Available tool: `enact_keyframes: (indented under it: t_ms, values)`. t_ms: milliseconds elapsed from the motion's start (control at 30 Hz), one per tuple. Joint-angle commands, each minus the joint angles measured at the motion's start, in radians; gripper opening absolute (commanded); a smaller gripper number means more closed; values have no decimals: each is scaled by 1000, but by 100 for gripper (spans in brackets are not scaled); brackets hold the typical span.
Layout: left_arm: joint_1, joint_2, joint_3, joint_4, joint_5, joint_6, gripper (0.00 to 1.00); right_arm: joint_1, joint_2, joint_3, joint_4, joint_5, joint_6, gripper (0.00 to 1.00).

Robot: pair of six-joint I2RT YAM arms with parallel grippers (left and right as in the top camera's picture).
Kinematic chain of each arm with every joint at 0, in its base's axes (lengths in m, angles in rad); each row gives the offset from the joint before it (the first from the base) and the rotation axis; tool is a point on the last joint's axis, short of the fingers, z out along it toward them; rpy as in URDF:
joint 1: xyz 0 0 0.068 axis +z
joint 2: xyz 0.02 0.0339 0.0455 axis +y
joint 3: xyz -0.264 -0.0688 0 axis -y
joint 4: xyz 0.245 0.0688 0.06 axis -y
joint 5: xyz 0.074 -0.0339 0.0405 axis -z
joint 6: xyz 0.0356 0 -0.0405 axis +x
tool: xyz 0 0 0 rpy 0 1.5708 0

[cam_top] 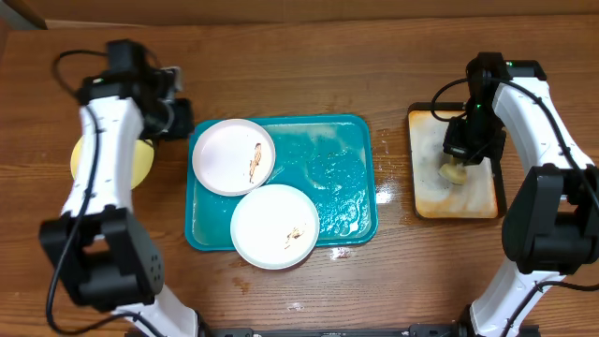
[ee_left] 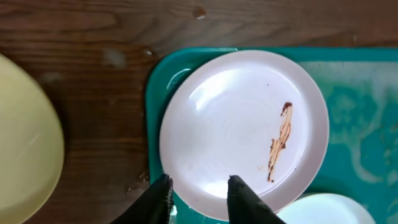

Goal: Clean dirty plates on tray and stack at the side
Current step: 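Lower the left gripper and grip the far white plate's left rim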

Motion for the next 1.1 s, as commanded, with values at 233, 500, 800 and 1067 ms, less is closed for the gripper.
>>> enact_keyframes:
  t_ms: [233, 500, 800, 1067]
  values:
    - [-13, 231, -7, 7, -54, 48, 29, 2, -31, -6, -16, -8, -18, 4]
    - [-11, 258, -7, 24, -58, 48, 33, 2, -31, -6, -16, -8, -21, 4]
    - [-12, 255, -4, 25, -65, 74, 36, 2, -31, -6, -15, -7, -22, 4]
    - [-12, 195, 38, 10, -76, 75, 39, 2, -31, -6, -11, -8, -25, 4]
